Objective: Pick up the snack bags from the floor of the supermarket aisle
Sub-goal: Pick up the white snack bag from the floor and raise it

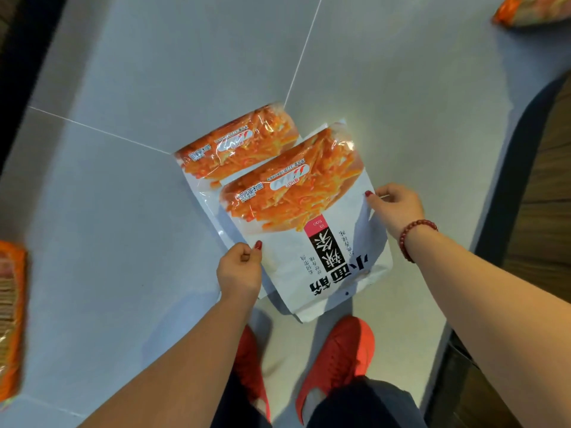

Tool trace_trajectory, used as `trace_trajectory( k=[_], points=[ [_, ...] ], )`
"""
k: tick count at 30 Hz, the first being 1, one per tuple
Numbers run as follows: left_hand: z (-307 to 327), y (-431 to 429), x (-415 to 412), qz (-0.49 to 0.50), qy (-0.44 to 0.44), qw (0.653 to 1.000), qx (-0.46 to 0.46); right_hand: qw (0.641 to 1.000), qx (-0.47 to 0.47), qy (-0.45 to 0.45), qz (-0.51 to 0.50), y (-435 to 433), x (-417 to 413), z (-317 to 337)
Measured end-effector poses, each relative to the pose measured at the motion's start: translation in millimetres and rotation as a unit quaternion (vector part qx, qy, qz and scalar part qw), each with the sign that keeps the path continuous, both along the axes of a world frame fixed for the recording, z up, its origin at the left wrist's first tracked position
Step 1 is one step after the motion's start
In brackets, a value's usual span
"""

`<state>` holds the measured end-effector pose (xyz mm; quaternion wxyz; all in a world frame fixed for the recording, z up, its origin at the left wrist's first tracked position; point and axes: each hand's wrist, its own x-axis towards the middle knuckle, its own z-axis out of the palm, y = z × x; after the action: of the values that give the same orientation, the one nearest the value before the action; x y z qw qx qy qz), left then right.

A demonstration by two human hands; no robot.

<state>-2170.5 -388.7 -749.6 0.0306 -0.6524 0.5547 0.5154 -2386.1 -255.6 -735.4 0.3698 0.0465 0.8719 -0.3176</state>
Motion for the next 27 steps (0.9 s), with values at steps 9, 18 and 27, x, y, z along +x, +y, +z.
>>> trace_trajectory(
  k=[9, 18, 27],
  points=[
    [87, -27, -5, -0.001, 0.101, 0.995, -0.025, 0.996, -0.06, 0.066, 0.016, -11, 0, 84],
    [286, -119, -31, 0.026, 0.193, 0.977, -0.083, 0.981, -0.147, 0.119, 0.036, -84, -24, 295],
    [528, -177, 1, 0.075, 0.287, 0.941, -0.161, 0.954, -0.221, 0.186, 0.076, -155, 1, 536]
  ],
)
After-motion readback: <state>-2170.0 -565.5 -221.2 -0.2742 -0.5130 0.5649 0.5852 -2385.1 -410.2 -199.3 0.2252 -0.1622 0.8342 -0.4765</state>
